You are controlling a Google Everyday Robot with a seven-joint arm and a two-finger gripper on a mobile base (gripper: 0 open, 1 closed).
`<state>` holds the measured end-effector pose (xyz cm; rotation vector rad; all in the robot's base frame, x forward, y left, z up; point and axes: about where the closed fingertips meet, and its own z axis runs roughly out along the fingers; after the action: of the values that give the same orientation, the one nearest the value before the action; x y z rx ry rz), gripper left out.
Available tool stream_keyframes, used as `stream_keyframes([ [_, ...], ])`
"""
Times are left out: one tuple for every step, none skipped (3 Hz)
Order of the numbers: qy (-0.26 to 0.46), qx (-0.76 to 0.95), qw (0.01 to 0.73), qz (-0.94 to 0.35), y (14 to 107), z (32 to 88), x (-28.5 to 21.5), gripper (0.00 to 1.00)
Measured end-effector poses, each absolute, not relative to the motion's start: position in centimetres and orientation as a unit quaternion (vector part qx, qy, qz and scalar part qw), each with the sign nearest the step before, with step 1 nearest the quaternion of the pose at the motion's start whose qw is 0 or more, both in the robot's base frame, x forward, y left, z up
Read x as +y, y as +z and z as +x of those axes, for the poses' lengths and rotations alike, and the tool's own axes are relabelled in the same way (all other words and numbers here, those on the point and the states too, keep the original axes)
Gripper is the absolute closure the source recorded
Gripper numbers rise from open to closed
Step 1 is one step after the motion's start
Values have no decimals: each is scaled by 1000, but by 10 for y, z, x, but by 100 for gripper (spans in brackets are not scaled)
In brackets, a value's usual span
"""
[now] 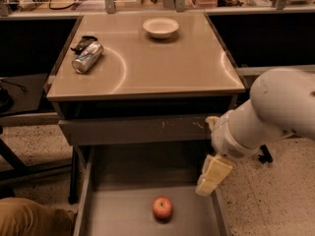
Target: Pick apple from middle drawer and place on counter
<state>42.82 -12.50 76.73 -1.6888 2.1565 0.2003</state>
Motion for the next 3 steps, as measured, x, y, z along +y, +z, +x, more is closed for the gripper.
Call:
stream_keyframes([
  [133,755,198,-610,715,428,-86,0],
  [134,755,198,-610,714,428,-86,0],
  [149,751,196,-613,700,428,-75,0],
])
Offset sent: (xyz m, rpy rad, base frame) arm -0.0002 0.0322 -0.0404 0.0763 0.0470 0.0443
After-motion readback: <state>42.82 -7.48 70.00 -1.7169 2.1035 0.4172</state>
